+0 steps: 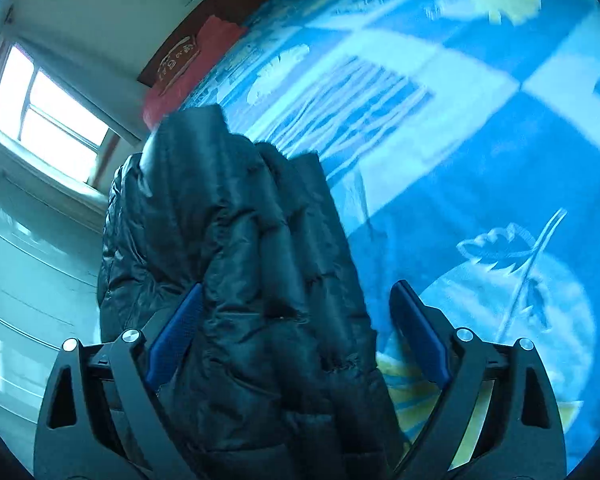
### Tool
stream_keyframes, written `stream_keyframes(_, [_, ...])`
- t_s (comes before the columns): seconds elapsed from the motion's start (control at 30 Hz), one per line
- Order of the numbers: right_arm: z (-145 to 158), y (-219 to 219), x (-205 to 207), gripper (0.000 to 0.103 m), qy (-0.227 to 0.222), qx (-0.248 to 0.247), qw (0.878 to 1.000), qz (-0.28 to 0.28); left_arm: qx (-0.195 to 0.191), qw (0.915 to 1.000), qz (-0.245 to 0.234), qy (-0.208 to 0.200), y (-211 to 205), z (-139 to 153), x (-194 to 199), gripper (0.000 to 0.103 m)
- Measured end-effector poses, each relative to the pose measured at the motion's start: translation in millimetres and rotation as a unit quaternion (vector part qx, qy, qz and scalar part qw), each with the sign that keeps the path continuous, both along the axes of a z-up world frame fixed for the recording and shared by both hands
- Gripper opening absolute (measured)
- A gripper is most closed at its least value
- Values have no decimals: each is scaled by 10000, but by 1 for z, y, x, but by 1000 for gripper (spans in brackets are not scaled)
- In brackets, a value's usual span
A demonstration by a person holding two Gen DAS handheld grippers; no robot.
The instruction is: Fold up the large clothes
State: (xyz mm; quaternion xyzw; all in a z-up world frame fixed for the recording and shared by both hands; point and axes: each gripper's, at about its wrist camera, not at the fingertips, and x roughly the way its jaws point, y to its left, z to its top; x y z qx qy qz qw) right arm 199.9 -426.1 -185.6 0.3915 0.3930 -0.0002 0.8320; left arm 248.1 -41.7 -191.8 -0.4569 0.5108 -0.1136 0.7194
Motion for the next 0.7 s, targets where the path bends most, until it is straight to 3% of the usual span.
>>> stream_keyframes(0.17, [-3,10,7,89,-122,67,9992,364,-107,9998,-149,-30,-7,-3,7,96])
stream_keyframes(0.3, [-2,16,8,58,-226,212,9982,521,-60,9994,-316,-128,-12,0,8,92])
stream_keyframes(0.43, [6,23,2,42,-439,239,9974,519,-27,9988,-415,-256,-13,7,9,87])
stream_keyframes(0.7, [23,55,16,37,-927,599,9904,827,123,9967,-516,-612,12,31,9,85])
